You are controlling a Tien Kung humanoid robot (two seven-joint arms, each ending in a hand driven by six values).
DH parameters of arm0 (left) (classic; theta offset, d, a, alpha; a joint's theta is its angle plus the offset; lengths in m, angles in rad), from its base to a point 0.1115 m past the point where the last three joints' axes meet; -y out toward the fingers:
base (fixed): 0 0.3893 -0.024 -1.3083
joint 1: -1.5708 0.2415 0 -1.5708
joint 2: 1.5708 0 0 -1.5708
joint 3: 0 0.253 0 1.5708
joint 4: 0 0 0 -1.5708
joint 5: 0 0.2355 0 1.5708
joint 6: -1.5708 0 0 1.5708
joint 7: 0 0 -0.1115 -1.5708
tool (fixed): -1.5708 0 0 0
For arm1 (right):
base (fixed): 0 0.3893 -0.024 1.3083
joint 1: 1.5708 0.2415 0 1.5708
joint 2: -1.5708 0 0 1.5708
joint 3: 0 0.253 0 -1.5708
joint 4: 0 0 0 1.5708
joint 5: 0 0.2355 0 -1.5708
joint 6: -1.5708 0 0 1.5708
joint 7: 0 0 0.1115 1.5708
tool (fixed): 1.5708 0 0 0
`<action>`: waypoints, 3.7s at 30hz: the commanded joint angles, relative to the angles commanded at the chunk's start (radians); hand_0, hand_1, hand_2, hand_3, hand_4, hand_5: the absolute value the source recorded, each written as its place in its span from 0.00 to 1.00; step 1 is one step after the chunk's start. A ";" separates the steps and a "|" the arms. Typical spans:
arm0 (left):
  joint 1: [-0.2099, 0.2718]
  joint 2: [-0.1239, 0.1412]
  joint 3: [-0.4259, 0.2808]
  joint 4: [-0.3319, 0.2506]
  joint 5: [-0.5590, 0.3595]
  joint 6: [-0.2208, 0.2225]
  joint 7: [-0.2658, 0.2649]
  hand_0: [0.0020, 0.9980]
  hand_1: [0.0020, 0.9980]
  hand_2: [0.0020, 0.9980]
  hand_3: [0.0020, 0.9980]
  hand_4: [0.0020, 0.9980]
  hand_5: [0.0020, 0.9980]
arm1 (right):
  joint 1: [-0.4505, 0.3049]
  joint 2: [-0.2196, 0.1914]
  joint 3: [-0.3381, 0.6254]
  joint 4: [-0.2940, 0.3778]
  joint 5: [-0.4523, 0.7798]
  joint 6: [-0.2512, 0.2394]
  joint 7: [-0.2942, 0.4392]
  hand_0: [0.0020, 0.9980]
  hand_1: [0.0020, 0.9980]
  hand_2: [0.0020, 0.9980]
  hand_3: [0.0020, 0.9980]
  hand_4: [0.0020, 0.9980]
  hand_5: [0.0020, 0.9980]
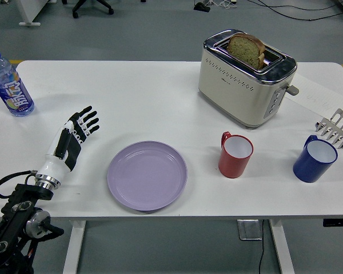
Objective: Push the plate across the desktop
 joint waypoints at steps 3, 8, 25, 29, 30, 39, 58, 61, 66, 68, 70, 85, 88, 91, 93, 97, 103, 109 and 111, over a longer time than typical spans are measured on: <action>0.008 0.021 -0.049 -0.006 0.003 -0.005 0.010 0.85 0.87 0.88 0.84 0.50 1.00 | -0.001 0.000 0.002 0.000 0.001 0.000 0.000 0.62 0.56 0.66 0.64 0.17 0.39; 0.021 0.056 -0.120 -0.013 0.004 -0.011 0.017 0.84 0.85 0.86 0.82 0.50 1.00 | -0.002 0.001 0.005 0.000 0.001 -0.001 0.000 0.62 0.56 0.66 0.64 0.17 0.39; 0.066 0.127 -0.322 -0.017 -0.006 -0.004 0.025 0.82 0.83 0.84 0.80 0.51 1.00 | -0.009 0.005 0.018 0.000 -0.003 -0.003 -0.004 0.62 0.56 0.66 0.64 0.17 0.39; 0.071 0.124 -0.338 -0.019 -0.013 0.000 0.025 0.82 0.83 0.84 0.80 0.51 1.00 | -0.011 0.006 0.019 0.000 -0.003 -0.003 -0.004 0.62 0.56 0.66 0.64 0.17 0.39; 0.073 0.124 -0.339 -0.019 -0.013 0.001 0.025 0.82 0.83 0.84 0.80 0.51 1.00 | -0.012 0.005 0.019 0.000 -0.003 -0.003 -0.004 0.62 0.56 0.66 0.64 0.17 0.39; 0.078 0.108 -0.324 -0.014 -0.015 0.000 0.037 0.82 0.83 0.84 0.80 0.51 1.00 | -0.012 0.003 0.014 0.000 -0.005 -0.003 -0.001 0.62 0.56 0.66 0.64 0.17 0.39; 0.073 0.103 -0.325 -0.042 0.025 0.016 0.113 0.82 0.83 0.84 0.80 0.50 1.00 | -0.008 0.002 0.016 0.000 -0.011 -0.003 -0.001 0.62 0.56 0.66 0.64 0.17 0.39; 0.073 0.103 -0.326 -0.050 0.032 0.024 0.143 0.82 0.83 0.84 0.80 0.50 1.00 | -0.008 0.002 0.016 0.000 -0.011 -0.003 -0.001 0.62 0.55 0.66 0.64 0.17 0.39; 0.072 0.102 -0.324 -0.057 0.032 0.024 0.160 0.82 0.83 0.84 0.80 0.50 1.00 | -0.008 0.002 0.016 0.000 -0.011 -0.003 -0.001 0.62 0.55 0.66 0.64 0.17 0.38; 0.072 0.101 -0.322 -0.057 0.031 0.024 0.161 0.82 0.83 0.84 0.80 0.50 1.00 | -0.008 0.001 0.016 0.000 -0.012 -0.003 -0.001 0.62 0.55 0.66 0.64 0.17 0.38; 0.071 0.100 -0.319 -0.057 0.030 0.024 0.161 0.82 0.83 0.84 0.80 0.50 1.00 | -0.008 0.001 0.016 0.000 -0.013 -0.003 -0.001 0.62 0.55 0.66 0.64 0.17 0.38; 0.076 0.099 -0.316 -0.050 0.029 0.028 0.158 0.82 0.83 0.85 0.81 0.50 1.00 | -0.007 0.001 0.012 0.000 -0.014 -0.003 -0.002 0.62 0.55 0.66 0.64 0.16 0.38; 0.076 0.098 -0.317 -0.049 0.030 0.028 0.159 0.82 0.83 0.85 0.81 0.50 1.00 | -0.007 0.001 0.011 0.000 -0.013 -0.004 -0.001 0.62 0.55 0.66 0.64 0.16 0.38; 0.075 0.098 -0.315 -0.047 0.030 0.029 0.158 0.82 0.83 0.85 0.81 0.50 1.00 | -0.006 0.000 0.011 0.000 -0.013 -0.004 -0.001 0.61 0.55 0.66 0.64 0.17 0.38; 0.075 0.097 -0.314 -0.047 0.030 0.029 0.158 0.82 0.83 0.85 0.81 0.50 1.00 | -0.007 0.000 0.012 0.000 -0.015 -0.004 -0.001 0.61 0.55 0.66 0.64 0.17 0.38; 0.074 0.097 -0.311 -0.044 0.031 0.030 0.157 0.82 0.83 0.85 0.81 0.50 1.00 | -0.006 0.000 0.011 0.000 -0.015 -0.004 -0.001 0.62 0.55 0.66 0.64 0.17 0.38; 0.075 0.097 -0.311 -0.041 0.031 0.031 0.157 0.82 0.83 0.85 0.81 0.50 1.00 | -0.005 0.000 0.010 0.000 -0.014 -0.004 -0.001 0.61 0.55 0.66 0.64 0.17 0.38; 0.074 0.095 -0.311 -0.038 0.031 0.031 0.155 0.82 0.83 0.85 0.81 0.50 1.00 | -0.005 -0.001 0.010 0.000 -0.016 -0.003 -0.002 0.61 0.55 0.66 0.64 0.17 0.38; 0.075 0.095 -0.312 -0.037 0.031 0.032 0.155 0.82 0.83 0.85 0.81 0.50 1.00 | -0.005 -0.001 0.009 0.000 -0.015 -0.002 -0.001 0.61 0.55 0.66 0.64 0.17 0.38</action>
